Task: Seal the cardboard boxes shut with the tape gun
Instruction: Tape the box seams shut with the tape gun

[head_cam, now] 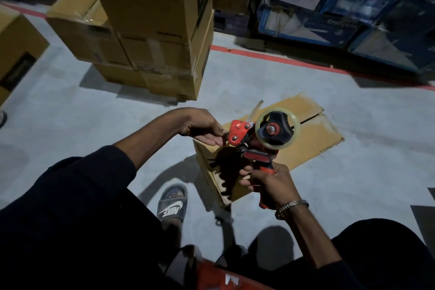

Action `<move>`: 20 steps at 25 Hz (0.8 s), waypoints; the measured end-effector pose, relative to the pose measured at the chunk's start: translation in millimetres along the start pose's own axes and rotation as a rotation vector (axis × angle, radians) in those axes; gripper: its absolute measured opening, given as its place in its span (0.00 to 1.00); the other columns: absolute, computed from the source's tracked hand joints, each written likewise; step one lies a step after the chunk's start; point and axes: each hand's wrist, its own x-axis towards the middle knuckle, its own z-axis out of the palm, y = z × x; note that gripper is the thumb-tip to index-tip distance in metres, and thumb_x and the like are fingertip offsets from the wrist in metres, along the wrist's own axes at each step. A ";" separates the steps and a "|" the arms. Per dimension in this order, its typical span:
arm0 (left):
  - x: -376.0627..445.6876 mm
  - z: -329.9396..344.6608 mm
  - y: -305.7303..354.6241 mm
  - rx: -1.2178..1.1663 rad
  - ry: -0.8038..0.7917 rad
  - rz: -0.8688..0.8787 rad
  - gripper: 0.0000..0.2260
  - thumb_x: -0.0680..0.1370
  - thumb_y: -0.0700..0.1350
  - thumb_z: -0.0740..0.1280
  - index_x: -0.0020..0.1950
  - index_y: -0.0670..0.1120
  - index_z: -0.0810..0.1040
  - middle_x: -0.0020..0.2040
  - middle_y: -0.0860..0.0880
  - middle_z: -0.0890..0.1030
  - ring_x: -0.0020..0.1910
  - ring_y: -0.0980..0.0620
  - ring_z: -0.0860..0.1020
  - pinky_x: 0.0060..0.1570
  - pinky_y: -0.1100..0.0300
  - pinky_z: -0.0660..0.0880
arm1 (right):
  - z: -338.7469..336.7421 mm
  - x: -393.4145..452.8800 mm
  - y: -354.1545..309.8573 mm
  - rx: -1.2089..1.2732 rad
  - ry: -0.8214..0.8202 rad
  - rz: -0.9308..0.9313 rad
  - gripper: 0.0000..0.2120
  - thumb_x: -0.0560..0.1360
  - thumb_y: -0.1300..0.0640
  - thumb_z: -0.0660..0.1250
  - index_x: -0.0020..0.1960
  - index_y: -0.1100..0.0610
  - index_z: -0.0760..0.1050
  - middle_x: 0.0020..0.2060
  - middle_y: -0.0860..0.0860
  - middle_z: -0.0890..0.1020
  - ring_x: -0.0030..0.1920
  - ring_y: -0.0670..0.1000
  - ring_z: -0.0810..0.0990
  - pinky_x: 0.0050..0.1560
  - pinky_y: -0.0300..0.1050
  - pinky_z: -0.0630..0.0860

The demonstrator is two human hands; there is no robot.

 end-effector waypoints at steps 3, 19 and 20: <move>12.6 -11.6 -8.4 0.165 0.093 0.020 0.10 0.82 0.32 0.61 0.58 0.31 0.80 0.38 0.38 0.85 0.32 0.51 0.86 0.33 0.61 0.83 | 18.6 1.3 2.9 -0.097 -0.002 -0.006 0.11 0.75 0.58 0.77 0.48 0.67 0.82 0.36 0.60 0.86 0.30 0.58 0.82 0.28 0.42 0.76; 84.8 -82.5 -86.2 0.534 0.183 0.227 0.05 0.75 0.43 0.76 0.41 0.43 0.89 0.37 0.44 0.87 0.37 0.53 0.86 0.44 0.56 0.81 | 40.9 -6.1 98.0 -0.808 0.088 -0.285 0.07 0.75 0.45 0.74 0.47 0.44 0.77 0.27 0.47 0.79 0.29 0.45 0.79 0.31 0.46 0.73; 88.3 -89.3 -87.7 0.564 0.258 0.259 0.04 0.75 0.43 0.77 0.42 0.44 0.90 0.35 0.46 0.87 0.34 0.55 0.86 0.47 0.54 0.84 | 47.8 -6.8 106.3 -0.816 0.058 -0.306 0.08 0.75 0.44 0.73 0.50 0.44 0.77 0.28 0.47 0.80 0.30 0.46 0.79 0.32 0.47 0.74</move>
